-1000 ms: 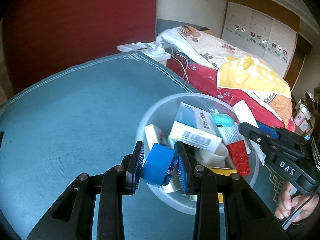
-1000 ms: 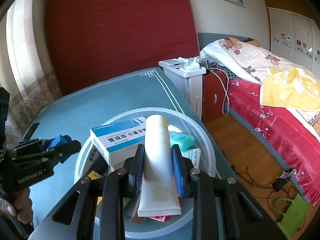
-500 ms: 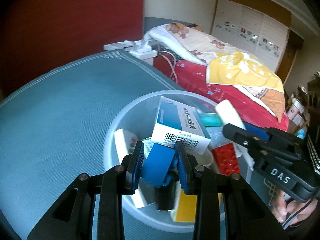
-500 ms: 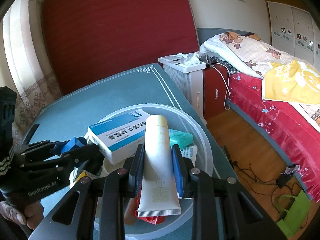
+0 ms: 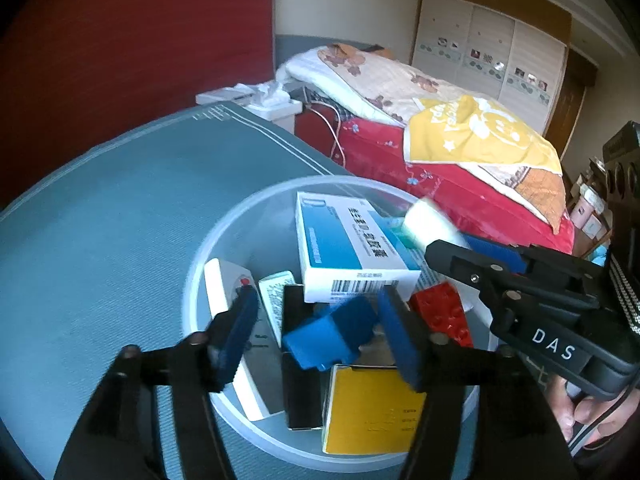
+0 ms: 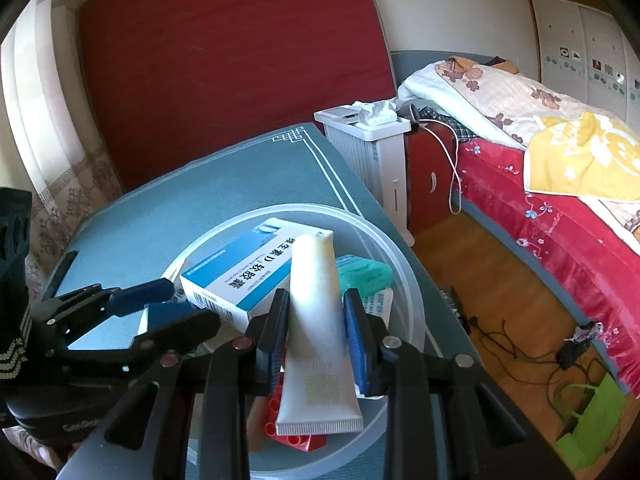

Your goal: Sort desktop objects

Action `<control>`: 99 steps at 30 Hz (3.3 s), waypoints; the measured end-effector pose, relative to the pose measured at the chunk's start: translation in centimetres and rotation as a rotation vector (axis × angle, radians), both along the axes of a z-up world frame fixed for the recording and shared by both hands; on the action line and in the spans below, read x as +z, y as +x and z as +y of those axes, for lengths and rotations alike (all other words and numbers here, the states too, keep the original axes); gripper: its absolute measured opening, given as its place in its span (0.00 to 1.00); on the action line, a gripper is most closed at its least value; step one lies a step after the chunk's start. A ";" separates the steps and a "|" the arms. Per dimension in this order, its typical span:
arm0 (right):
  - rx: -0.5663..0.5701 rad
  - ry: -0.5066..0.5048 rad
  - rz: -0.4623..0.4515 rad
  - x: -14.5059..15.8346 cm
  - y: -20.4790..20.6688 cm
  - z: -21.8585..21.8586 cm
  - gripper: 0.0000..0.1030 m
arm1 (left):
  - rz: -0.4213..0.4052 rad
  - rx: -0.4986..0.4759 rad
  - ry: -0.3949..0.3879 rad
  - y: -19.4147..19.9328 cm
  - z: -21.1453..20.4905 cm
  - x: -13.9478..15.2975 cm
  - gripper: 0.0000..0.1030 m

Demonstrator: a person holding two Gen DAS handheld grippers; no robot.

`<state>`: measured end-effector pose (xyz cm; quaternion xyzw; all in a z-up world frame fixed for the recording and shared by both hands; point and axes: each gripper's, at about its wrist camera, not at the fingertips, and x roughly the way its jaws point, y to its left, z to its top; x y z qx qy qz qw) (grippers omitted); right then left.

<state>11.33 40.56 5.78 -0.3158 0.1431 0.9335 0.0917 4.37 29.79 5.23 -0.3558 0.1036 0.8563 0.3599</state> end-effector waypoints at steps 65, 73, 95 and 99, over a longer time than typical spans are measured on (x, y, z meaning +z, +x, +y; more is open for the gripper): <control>-0.067 0.152 0.107 7.0 9.1 -4.7 0.99 | 0.323 0.426 -0.015 13.2 -8.9 7.2 0.84; -0.055 0.186 0.073 6.5 8.7 -5.3 0.99 | 0.257 0.390 -0.001 13.0 -8.9 6.5 0.84; -0.051 0.184 0.064 6.3 8.4 -5.4 0.99 | 0.223 0.375 -0.016 12.9 -8.9 5.9 0.84; -0.047 0.187 0.064 6.2 8.4 -5.6 0.99 | 0.230 0.372 -0.014 13.0 -9.0 6.0 0.84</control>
